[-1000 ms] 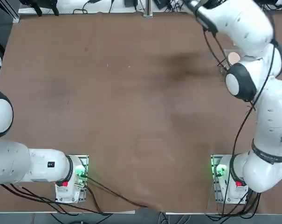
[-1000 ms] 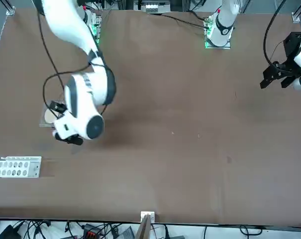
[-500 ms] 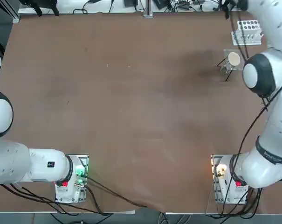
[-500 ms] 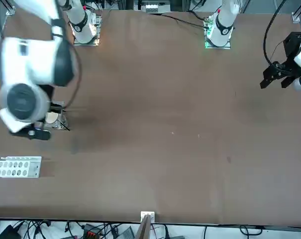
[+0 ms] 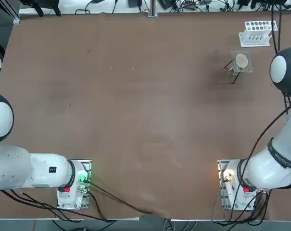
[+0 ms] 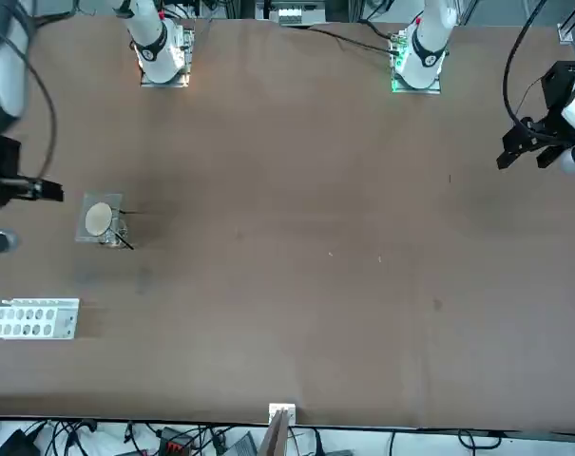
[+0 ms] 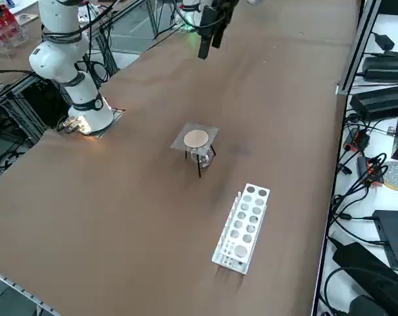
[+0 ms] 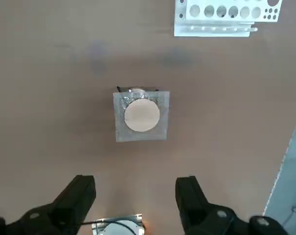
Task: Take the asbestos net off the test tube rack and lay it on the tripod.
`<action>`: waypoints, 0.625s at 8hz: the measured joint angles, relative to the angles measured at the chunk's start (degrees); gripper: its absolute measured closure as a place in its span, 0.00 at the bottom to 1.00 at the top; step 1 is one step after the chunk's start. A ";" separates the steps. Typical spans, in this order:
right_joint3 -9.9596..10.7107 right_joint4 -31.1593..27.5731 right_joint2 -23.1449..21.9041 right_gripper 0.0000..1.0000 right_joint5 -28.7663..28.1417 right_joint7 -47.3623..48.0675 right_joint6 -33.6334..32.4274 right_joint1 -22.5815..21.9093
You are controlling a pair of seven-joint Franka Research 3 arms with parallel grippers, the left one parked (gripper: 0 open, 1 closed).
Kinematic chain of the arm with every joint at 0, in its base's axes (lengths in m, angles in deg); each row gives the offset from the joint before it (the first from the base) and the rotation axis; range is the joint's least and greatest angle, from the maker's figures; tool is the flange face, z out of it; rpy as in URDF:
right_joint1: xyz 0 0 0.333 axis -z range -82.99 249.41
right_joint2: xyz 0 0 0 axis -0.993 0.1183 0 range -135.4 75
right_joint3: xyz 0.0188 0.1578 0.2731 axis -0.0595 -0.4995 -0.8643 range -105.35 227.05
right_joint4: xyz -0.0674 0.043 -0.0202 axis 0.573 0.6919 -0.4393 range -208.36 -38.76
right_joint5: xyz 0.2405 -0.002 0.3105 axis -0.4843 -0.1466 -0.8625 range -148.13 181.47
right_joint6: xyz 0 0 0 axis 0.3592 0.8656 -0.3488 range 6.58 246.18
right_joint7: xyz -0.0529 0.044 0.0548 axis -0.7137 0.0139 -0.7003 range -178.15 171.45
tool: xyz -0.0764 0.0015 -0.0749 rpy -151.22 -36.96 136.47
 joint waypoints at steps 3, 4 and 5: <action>-0.34 -4.12 -3.88 0.00 -5.16 -0.65 6.30 3.51; -0.41 -9.69 -7.21 0.00 -5.93 -0.85 10.73 4.47; -0.46 -16.29 -11.17 0.00 -6.12 -0.93 14.77 4.86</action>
